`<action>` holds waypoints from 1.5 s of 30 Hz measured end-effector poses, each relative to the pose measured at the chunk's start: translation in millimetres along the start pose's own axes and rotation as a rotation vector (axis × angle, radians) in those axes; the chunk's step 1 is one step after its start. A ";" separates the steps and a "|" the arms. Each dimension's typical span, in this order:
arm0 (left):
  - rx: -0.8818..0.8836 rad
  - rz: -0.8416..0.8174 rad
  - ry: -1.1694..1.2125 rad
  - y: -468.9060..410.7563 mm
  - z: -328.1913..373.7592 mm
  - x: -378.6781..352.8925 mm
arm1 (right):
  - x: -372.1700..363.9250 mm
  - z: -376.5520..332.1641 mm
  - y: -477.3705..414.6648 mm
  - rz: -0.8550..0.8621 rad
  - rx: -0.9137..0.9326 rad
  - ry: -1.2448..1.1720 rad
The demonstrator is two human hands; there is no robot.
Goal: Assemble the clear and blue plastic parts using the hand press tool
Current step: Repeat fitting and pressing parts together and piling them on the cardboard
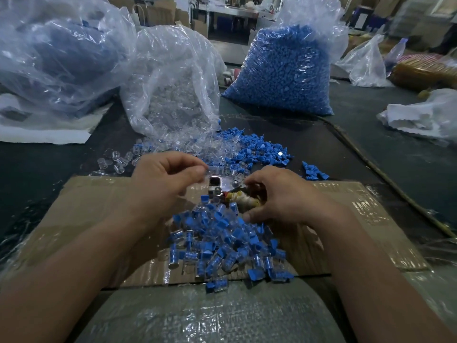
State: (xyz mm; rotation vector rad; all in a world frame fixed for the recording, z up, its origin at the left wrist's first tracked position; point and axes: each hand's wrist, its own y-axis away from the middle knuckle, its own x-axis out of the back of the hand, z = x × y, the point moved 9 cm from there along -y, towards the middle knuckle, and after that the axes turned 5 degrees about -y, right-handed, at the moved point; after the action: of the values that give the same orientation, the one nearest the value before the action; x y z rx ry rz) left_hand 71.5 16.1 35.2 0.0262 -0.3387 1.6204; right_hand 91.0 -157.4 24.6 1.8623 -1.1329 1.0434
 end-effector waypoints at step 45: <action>-0.210 -0.078 -0.116 -2.6 21.0 -10.4 | 40.1 -29.4 15.5 0.479 0.251 -0.355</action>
State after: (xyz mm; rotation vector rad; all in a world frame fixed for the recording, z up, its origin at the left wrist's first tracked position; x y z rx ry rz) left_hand 71.1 1.2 53.5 -0.0266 -0.5888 1.5027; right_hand 80.4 -151.4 75.2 2.0814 -1.7899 1.1835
